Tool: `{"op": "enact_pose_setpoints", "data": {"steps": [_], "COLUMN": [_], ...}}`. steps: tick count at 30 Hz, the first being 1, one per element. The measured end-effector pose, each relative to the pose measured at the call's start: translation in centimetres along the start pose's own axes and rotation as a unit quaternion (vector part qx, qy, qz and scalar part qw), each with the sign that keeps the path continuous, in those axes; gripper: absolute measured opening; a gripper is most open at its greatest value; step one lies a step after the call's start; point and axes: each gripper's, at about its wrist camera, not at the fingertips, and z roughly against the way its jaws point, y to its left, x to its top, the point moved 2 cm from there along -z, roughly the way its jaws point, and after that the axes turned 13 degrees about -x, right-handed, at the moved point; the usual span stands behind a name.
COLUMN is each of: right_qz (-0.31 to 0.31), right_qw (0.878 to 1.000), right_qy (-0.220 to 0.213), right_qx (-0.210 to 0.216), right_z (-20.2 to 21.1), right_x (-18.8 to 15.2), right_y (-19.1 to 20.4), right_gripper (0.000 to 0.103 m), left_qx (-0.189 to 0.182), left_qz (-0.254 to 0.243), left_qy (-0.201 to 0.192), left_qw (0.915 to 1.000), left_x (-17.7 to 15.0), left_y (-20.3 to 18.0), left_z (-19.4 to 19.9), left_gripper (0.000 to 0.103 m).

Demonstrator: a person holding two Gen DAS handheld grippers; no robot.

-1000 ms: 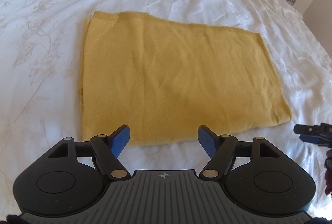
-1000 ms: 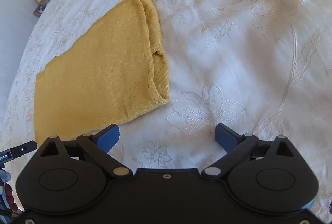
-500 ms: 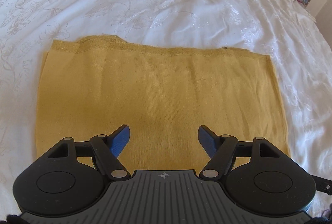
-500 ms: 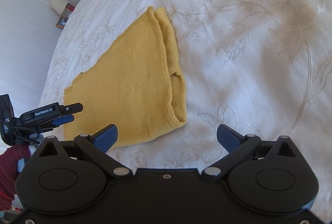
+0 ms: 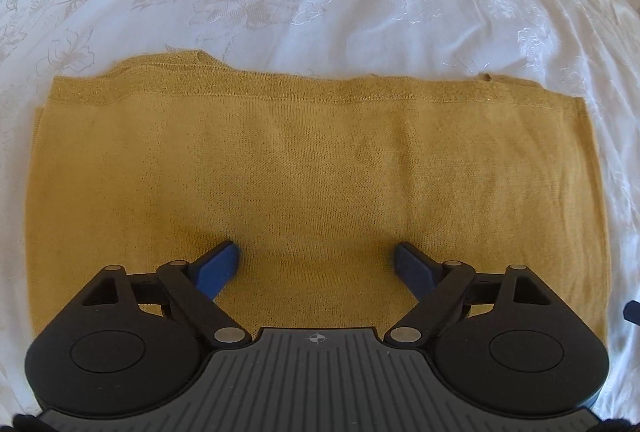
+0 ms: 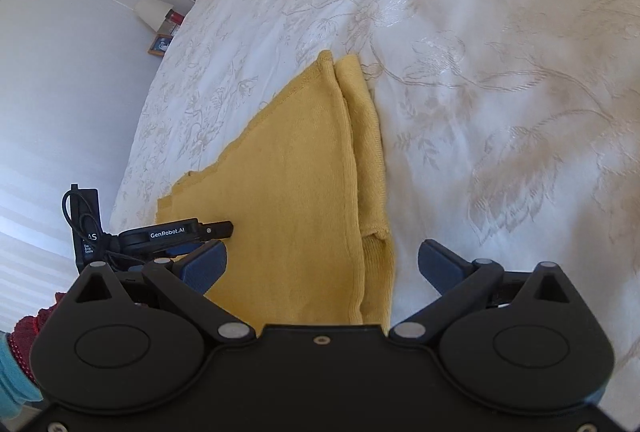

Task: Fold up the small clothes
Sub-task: 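Move the right gripper to the folded sweater's side edge and grasp it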

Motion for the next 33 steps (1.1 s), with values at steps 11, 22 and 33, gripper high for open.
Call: {"op": "enact_pose_setpoints", "data": {"steps": [11, 22, 33], "right_qz": [0.0, -0.002, 0.009], "right_qw": [0.997, 0.994, 0.994], "right_qy": [0.061, 0.063, 0.047], "right_qx": [0.045, 0.093, 0.102], "right_z": [-5.6, -8.1, -8.6], "right_x": [2.1, 4.1, 4.1], "right_y": [-0.3, 1.6, 1.7], "right_gripper": [0.103, 0.103, 0.103], "left_qx": [0.017, 0.017, 0.032], "left_qz": [0.005, 0.004, -0.009], "left_qy": [0.01, 0.011, -0.029], "left_qw": [0.9998, 0.9998, 0.999], "left_x": [-0.2, 0.0, 2.4], "left_y": [-0.3, -0.5, -0.4], "left_z": [-1.5, -1.4, 0.5], "left_gripper": [0.103, 0.103, 0.102]}}
